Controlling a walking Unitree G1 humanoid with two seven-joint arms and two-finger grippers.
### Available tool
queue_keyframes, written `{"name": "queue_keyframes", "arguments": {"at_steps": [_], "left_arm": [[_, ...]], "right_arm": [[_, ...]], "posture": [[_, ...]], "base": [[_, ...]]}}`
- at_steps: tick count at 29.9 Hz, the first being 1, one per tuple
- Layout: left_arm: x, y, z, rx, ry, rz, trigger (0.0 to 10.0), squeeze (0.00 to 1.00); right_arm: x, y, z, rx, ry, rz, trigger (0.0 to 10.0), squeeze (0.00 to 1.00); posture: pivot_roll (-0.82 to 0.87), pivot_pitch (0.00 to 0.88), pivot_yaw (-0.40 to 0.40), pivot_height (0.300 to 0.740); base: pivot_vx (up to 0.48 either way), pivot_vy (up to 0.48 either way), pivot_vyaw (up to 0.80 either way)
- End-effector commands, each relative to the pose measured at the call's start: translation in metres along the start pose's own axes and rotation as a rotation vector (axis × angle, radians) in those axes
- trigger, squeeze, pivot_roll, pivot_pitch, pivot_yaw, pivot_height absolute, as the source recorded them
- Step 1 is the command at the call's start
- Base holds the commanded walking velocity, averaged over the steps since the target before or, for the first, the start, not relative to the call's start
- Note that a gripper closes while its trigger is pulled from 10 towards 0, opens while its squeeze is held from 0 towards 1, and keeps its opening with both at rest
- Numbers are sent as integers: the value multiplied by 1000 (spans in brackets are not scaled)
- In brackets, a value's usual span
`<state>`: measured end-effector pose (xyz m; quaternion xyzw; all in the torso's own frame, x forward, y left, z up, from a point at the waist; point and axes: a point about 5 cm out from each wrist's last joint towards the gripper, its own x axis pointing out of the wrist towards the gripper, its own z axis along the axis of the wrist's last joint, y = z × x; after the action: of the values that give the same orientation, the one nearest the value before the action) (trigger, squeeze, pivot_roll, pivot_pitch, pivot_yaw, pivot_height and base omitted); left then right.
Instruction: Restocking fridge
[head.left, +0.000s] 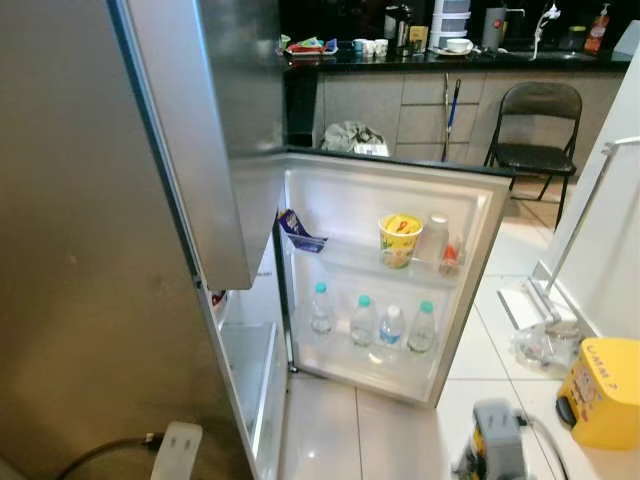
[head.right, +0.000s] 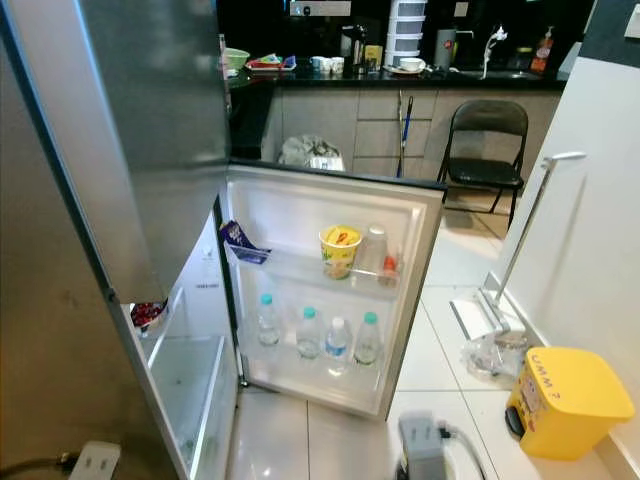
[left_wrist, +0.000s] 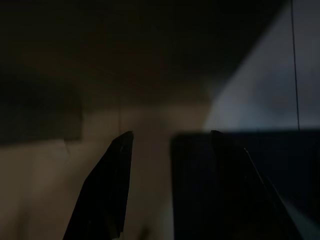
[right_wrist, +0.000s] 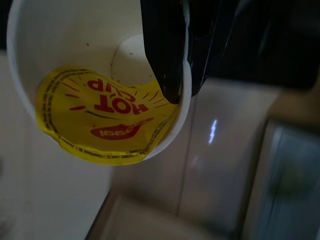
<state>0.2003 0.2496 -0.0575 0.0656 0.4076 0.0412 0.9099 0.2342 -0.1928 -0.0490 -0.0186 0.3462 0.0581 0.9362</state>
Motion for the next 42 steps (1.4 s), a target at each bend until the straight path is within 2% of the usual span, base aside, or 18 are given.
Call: {"name": "queue_keyframes", "arguments": {"at_steps": [1,7,10,12,22,25,29,32,34,42], "left_arm": [[0,-9,-5,-22,22,-27,10000,0],[2,-10,-1,-42,20,-35,10000,0],[3,-11,3,-40,9,-27,10000,0],[4,-12,5,-43,2,-21,10000,0],[4,-14,8,-54,-14,-11,10000,0],[5,-11,12,-44,-16,1,10000,0],[5,-10,17,-49,-36,5,10000,0],[5,-6,15,-29,-30,6,10000,0],[4,-4,12,-18,-12,17,10000,0],[4,-1,17,-47,-37,29,10000,0]], "right_arm": [[1,4,0,-6,2,18,10000,0],[1,11,-1,-8,-2,35,10000,0],[2,16,-3,-49,11,52,10000,0],[2,16,-4,-46,15,48,10000,0],[2,15,-4,-12,18,17,10000,0],[2,16,-6,1,29,12,10000,0],[2,17,-7,-18,41,16,10000,0],[1,15,-11,12,47,-16,10000,0],[-1,12,-15,36,52,-26,10000,0],[-2,9,-16,-2,62,-27,10000,0]], "posture": [[-8,76,3,740],[-6,71,2,740],[-6,56,3,740],[-3,53,-1,740],[3,31,9,740],[24,45,-10,740],[42,56,-1,740],[0,40,19,740],[24,42,-5,740],[31,43,9,740]], "base": [[0,0,0],[0,0,0],[0,0,0],[0,0,0],[0,0,0],[0,0,0],[0,0,0],[0,0,0],[0,0,0],[0,0,0]]}}
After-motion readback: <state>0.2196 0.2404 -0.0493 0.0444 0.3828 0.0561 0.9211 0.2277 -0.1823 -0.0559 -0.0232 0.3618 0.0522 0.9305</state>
